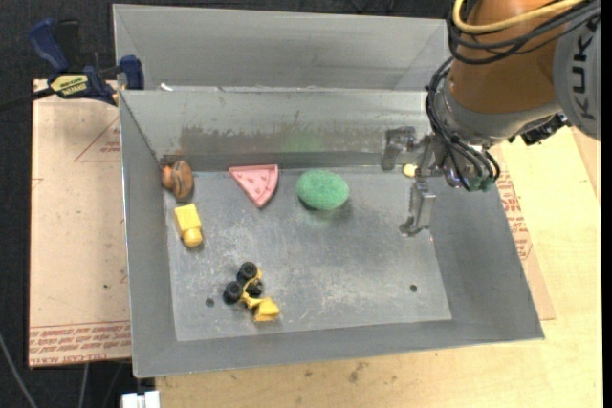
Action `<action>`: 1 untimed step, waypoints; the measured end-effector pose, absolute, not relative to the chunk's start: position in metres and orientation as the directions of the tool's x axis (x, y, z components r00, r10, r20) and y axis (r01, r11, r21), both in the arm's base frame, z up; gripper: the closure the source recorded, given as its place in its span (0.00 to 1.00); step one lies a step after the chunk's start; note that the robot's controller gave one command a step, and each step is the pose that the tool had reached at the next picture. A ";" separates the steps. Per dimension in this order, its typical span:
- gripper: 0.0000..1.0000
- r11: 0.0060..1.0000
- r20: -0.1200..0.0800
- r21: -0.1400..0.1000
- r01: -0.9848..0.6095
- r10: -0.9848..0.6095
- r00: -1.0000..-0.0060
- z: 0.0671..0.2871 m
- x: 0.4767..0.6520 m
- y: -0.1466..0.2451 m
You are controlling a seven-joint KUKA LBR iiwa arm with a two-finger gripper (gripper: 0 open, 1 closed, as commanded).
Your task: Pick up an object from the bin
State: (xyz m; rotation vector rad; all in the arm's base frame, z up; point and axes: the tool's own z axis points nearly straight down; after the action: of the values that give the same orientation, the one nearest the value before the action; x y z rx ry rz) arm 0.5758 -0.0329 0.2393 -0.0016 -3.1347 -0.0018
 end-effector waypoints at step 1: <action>0.00 1.000 -0.002 0.001 0.000 0.000 -1.000 0.244 0.577 -0.033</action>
Offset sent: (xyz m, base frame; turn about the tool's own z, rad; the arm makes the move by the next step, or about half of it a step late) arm 0.0800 0.0514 -0.0644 -0.1069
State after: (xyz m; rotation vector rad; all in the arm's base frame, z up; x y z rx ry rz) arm 0.5771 -0.0327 0.2441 -0.0003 -3.1433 -0.0011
